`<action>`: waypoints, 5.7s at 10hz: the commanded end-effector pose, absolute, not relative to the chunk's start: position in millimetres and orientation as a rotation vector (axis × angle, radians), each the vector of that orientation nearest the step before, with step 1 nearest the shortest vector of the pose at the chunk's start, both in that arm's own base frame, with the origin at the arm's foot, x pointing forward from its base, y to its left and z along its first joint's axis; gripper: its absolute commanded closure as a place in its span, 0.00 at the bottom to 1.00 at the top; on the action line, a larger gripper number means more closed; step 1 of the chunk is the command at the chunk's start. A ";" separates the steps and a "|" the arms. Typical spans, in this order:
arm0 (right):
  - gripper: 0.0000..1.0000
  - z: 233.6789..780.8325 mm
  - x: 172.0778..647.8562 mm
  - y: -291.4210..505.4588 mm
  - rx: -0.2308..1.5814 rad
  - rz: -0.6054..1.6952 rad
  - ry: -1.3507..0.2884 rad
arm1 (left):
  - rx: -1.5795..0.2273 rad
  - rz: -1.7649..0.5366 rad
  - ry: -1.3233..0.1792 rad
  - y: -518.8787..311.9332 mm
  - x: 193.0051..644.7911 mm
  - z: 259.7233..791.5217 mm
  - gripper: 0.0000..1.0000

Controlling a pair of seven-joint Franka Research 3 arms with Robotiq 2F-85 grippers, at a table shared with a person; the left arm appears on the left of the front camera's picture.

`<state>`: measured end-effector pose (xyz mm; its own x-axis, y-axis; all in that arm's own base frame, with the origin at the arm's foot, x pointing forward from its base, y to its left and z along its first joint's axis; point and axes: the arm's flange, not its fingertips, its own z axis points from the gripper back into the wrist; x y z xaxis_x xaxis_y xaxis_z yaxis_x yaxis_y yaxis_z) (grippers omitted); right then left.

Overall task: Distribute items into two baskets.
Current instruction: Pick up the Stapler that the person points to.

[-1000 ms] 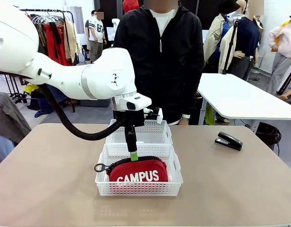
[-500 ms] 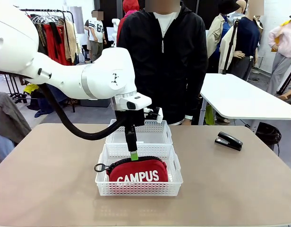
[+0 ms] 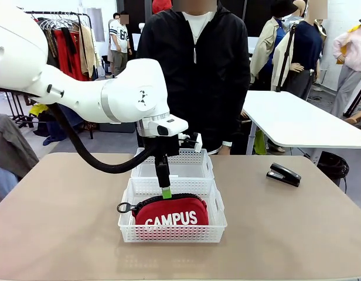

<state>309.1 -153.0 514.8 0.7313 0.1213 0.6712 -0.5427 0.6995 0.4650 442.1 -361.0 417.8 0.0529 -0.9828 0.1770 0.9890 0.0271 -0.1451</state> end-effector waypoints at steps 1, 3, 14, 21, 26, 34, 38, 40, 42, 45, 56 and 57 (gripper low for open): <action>0.00 516.7 309.6 -153.2 0.715 0.408 -0.674 | -0.253 -1.518 -0.038 -359.8 442.3 418.7 0.00; 0.00 516.7 309.6 -153.2 0.715 0.408 -0.674 | -0.253 -1.518 -0.038 -359.8 442.3 418.7 0.00; 0.00 516.7 309.6 -153.2 0.715 0.408 -0.674 | -0.654 -0.935 -0.435 -96.4 460.9 547.5 0.00; 0.00 516.7 309.6 -153.2 0.715 0.408 -0.674 | -0.865 -0.626 -0.751 62.3 410.7 533.4 0.00; 0.00 516.7 309.6 -153.2 0.715 0.408 -0.674 | -0.945 -0.545 -0.803 111.8 400.0 503.8 0.00; 0.00 516.7 309.6 -153.2 0.715 0.408 -0.674 | -1.072 -0.484 -0.769 128.8 418.0 501.5 0.00; 0.00 516.7 309.6 -153.2 0.715 0.408 -0.674 | -1.044 -0.497 -0.756 126.8 417.0 497.0 0.00; 0.00 516.7 309.6 -153.2 0.715 0.408 -0.674 | -1.044 -0.497 -0.756 126.8 417.0 497.0 0.00; 0.00 516.7 309.6 -153.2 0.715 0.408 -0.674 | -1.044 -0.497 -0.756 126.8 417.0 497.0 0.00; 0.00 516.7 309.6 -153.2 0.715 0.408 -0.674 | -1.044 -0.497 -0.756 126.8 417.0 497.0 0.00; 0.00 512.2 360.1 -158.2 0.613 0.402 -0.503 | -1.044 -0.497 -0.756 126.8 417.0 497.0 0.00; 0.00 506.5 379.7 -159.3 0.589 0.419 -0.448 | -1.044 -0.497 -0.756 126.8 417.0 497.0 0.00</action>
